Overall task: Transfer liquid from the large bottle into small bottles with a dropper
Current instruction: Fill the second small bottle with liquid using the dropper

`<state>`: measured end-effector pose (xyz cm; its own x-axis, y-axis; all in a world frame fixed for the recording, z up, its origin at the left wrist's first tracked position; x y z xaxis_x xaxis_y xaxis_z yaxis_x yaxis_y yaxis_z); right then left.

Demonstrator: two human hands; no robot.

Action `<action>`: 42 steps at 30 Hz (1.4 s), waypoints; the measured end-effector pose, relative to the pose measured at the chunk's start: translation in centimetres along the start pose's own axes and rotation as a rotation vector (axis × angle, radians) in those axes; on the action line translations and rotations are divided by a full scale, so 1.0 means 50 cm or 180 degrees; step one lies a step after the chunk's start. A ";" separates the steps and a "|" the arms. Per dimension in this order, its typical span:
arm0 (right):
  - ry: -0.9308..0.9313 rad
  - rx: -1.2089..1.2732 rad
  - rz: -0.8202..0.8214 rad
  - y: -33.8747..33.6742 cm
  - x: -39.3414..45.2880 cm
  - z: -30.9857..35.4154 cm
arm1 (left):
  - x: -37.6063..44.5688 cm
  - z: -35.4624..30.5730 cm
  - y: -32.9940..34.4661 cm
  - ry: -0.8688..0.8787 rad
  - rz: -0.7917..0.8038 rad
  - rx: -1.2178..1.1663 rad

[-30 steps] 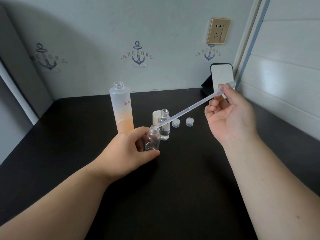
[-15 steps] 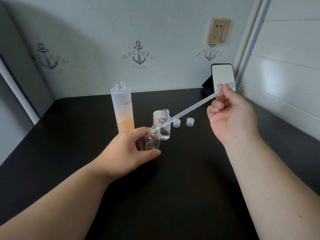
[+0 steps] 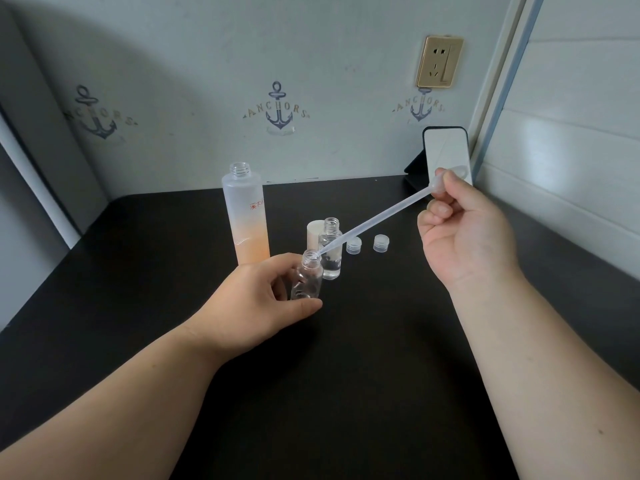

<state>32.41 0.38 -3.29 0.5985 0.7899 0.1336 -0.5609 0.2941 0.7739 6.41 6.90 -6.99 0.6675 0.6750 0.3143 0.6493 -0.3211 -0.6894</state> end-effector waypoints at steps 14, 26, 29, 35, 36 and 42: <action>0.0059 -0.0160 -0.0284 -0.002 -0.025 0.000 | -0.003 0.002 -0.003 -0.0199 -0.0050 0.0196; 0.0284 -0.0296 -0.0399 -0.027 -0.051 -0.017 | -0.023 -0.010 -0.051 -0.0009 -0.0643 -0.0573; 0.0266 -0.0116 -0.0348 -0.040 -0.053 -0.021 | -0.043 -0.001 -0.097 -0.0104 -0.1717 -0.0678; 0.0257 0.0027 -0.0321 -0.043 -0.054 -0.028 | -0.025 0.065 -0.099 -0.1027 -0.1901 -0.0793; 0.0247 0.0028 -0.0307 -0.042 -0.053 -0.027 | -0.016 0.071 -0.088 -0.1129 -0.1701 -0.0785; 0.0256 -0.0002 -0.0277 -0.034 -0.055 -0.029 | -0.002 0.083 -0.069 -0.1222 -0.1463 -0.0351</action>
<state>30.87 -1.52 -5.89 0.5970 0.8021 0.0157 -0.5093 0.3638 0.7799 2.61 10.72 -7.34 0.1441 0.9456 0.2918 0.8875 0.0070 -0.4608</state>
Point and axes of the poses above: each hand's wrist, its own x-axis towards the middle knuckle, its own y-axis out of the palm, z = x × y, the point moved 7 cm from there along x, towards the middle knuckle, and after that the axes turned 1 degree about x, right-handed, at the moved point
